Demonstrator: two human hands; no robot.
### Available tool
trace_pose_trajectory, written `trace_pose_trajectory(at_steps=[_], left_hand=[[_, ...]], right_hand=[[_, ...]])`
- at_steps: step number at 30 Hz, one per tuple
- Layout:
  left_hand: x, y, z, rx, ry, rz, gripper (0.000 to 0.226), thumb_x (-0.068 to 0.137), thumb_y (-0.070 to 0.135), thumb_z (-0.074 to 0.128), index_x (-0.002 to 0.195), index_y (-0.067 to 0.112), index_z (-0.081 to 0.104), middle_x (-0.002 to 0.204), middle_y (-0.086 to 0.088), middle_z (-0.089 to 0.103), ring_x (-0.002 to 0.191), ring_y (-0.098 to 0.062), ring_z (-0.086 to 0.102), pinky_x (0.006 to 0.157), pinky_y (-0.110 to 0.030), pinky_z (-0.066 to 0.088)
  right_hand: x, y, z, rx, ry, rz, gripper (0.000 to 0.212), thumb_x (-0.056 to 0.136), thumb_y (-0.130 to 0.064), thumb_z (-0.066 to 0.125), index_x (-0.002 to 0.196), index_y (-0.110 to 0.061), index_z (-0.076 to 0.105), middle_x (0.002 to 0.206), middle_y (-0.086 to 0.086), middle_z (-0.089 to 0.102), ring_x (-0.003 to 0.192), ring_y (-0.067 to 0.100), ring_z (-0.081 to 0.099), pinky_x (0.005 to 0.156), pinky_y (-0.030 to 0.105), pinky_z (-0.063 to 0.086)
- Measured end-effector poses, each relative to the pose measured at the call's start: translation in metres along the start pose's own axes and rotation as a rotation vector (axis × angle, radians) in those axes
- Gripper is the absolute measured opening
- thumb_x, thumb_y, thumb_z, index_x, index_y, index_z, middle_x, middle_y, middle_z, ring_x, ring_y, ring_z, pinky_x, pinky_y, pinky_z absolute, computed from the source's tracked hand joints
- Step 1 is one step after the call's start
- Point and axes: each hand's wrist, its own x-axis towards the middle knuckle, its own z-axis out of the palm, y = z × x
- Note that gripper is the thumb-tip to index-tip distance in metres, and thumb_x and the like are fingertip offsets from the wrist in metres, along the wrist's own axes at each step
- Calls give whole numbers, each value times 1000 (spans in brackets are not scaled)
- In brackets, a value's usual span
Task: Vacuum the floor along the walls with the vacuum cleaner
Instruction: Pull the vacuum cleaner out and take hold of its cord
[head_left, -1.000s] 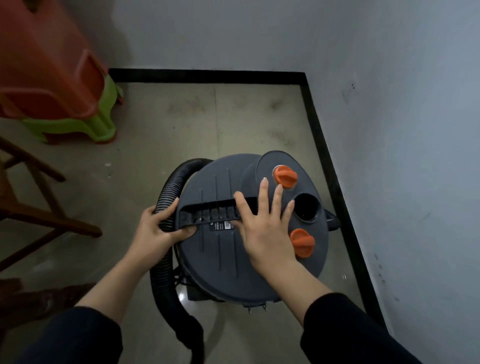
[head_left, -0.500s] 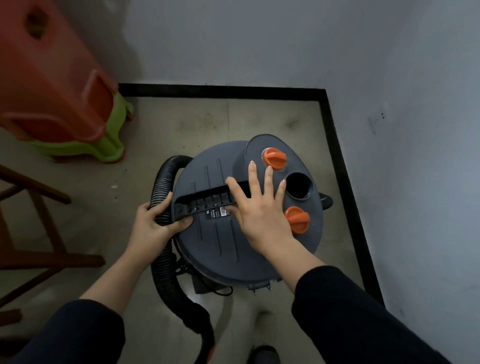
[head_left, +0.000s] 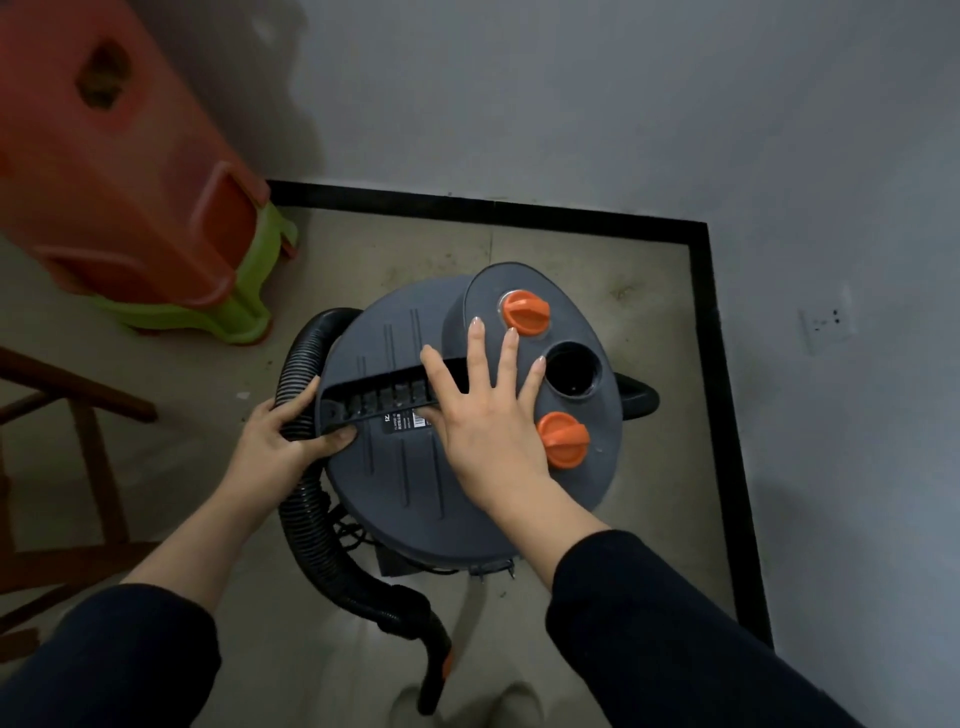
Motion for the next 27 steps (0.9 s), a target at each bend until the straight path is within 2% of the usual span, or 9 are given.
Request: trace_pose_trajectory(at_steps=[5,8,11,14,16,17,19,22,27], left_hand=[[5,5,-4,8,-17,0,78,76,23,82,145,32,46,158,-5,24,147,-18,18,114,-30,17],[6,4,-18,-16,-163,-2,84,76,20,83,146,37,41,152,4,31,142,-15,32,112,-28,28],[-9,-7,-34,-126,-205,-7,93,80,7,74,150,45,26,145,20,38,130,3,43,101,-20,39],[-25,-22,-31,-237,-47,-133,92,84,3,70,155,34,21,142,0,44,128,-15,48,96,-27,43],[-27,-29,-22,-243,-18,-204,74,82,2,73,146,17,38,128,-9,58,101,-11,61,76,-16,48],[-25,-29,-18,-213,4,-227,60,81,2,74,134,11,48,119,-11,63,88,-7,61,68,-13,47],[-20,-29,-19,-49,34,-202,43,76,9,77,114,12,57,102,-4,69,81,-10,62,68,-18,47],[-14,-28,-36,55,-34,-129,25,72,17,77,93,18,64,84,6,71,81,-14,68,71,-27,53],[-4,-21,-86,-171,-34,-123,18,82,10,68,94,23,65,91,-2,69,77,-10,63,66,-22,53]], right_hand=[[11,-2,1,-24,-27,-20,61,94,-43,54,148,-22,36,154,29,24,136,61,18,101,77,16],[9,-2,-7,10,-81,-14,59,97,-43,45,151,-28,27,158,24,15,142,55,9,107,72,12],[-2,-14,-13,136,-96,85,62,99,-33,44,154,-31,16,162,12,5,148,37,-2,116,61,4],[-24,-49,-21,304,110,65,50,92,-21,45,141,-13,43,152,12,36,144,27,24,116,51,20],[-41,-75,-21,443,162,-60,35,87,-13,47,119,-7,59,127,9,57,123,25,49,103,40,39],[-48,-88,-20,516,91,-83,30,87,-12,46,110,-7,63,114,5,61,109,23,56,93,34,45],[-54,-111,-16,660,-164,17,31,92,-18,40,110,-11,64,106,-2,62,99,17,59,84,25,46],[-51,-128,-1,719,-419,276,38,100,-16,38,133,-13,55,130,0,59,120,14,53,98,23,40],[-26,-157,10,866,-528,473,52,102,-19,41,153,-15,27,152,-3,36,141,14,31,112,23,23]])
